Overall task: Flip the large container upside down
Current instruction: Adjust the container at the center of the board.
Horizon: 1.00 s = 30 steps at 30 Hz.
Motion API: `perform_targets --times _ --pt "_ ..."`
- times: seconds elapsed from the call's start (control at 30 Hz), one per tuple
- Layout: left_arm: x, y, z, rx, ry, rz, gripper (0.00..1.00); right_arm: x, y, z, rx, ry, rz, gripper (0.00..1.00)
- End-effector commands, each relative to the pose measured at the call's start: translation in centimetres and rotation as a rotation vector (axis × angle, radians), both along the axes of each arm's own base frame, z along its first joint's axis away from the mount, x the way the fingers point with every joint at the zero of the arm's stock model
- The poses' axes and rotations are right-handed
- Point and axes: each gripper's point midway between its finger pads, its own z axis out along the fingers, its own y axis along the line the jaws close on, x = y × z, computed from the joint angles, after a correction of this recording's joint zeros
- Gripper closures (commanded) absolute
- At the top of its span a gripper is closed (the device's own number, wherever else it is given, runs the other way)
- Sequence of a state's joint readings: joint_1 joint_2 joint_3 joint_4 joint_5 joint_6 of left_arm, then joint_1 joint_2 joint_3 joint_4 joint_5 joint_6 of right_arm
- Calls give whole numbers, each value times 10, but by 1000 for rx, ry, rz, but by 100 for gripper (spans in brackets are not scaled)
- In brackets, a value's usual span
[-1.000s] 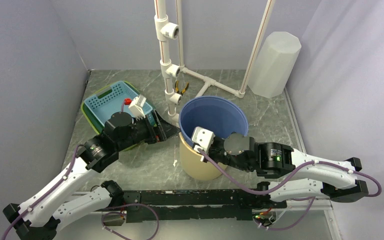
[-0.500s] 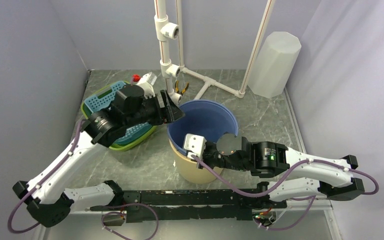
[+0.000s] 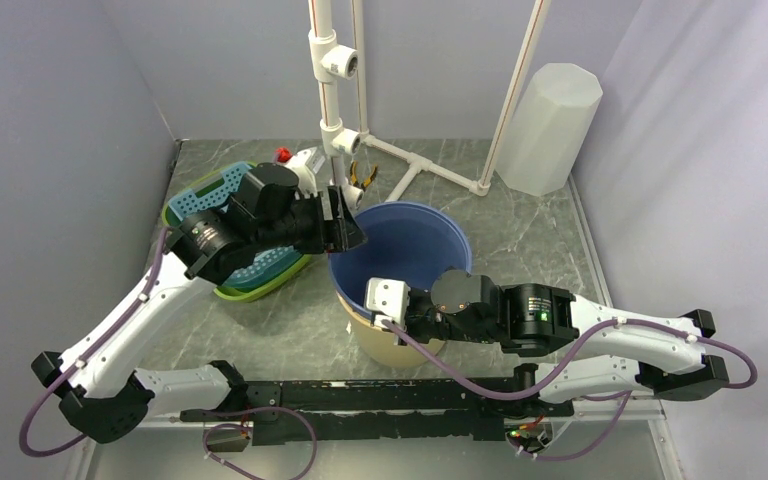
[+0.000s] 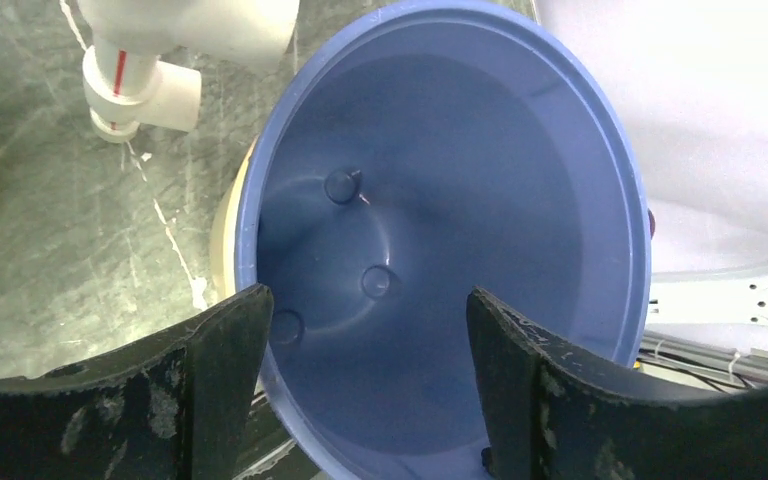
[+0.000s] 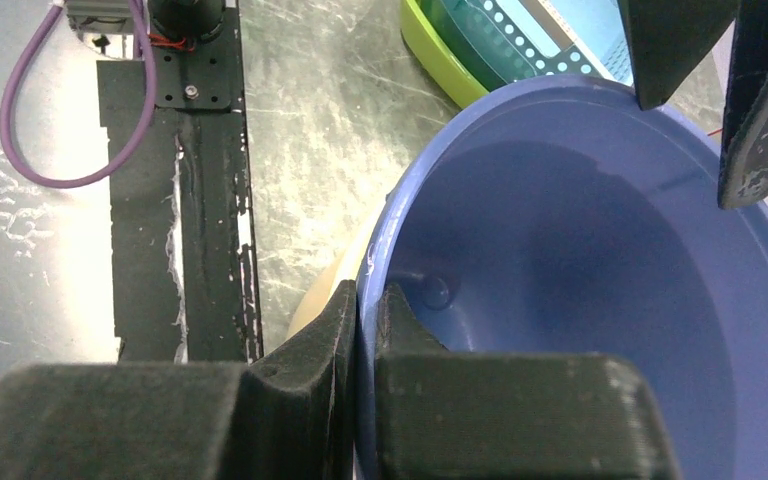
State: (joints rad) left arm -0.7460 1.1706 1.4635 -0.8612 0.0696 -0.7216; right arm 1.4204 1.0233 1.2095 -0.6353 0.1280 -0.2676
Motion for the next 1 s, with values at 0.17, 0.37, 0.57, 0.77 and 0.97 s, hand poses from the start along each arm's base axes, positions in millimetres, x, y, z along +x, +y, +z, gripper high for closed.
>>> perform_targets --times 0.17,0.37,0.57,0.77,0.97 --pt "-4 45 -16 224 39 94 19 5 6 63 215 -38 -25 100" --pt "-12 28 -46 211 128 14 23 4 7 61 214 -36 -23 100" --pt "-11 25 -51 226 138 -2 41 5 7 62 215 -37 -26 100" --pt "-7 25 -41 215 108 6 66 6 8 59 202 -30 -38 100" --pt "-6 24 -40 224 117 0 91 10 8 58 187 -28 -64 100"
